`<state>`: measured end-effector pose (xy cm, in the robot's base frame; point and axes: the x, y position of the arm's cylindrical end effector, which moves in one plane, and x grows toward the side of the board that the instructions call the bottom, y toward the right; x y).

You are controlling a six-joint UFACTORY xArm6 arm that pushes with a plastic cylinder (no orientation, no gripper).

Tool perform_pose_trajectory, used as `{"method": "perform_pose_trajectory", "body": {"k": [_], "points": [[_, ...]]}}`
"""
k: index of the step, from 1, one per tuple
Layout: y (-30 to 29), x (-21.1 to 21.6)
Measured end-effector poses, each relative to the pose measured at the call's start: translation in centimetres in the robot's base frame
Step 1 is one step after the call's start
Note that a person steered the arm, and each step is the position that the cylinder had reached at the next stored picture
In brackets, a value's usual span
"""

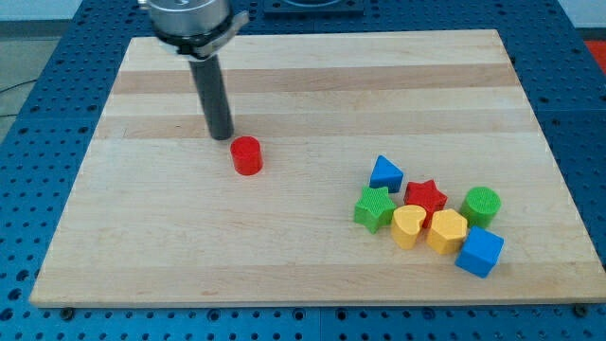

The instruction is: Push the red circle in between the green star and blue triangle

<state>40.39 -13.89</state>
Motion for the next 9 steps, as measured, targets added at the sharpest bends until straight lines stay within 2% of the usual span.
{"method": "perform_pose_trajectory", "body": {"k": [1,2,3,4,5,7,9], "points": [[4.6,3.5],[12.7,7.3],[11.8,7.9],[5.2,8.0],[9.3,10.0],[21.4,10.3],[12.3,10.3]]}}
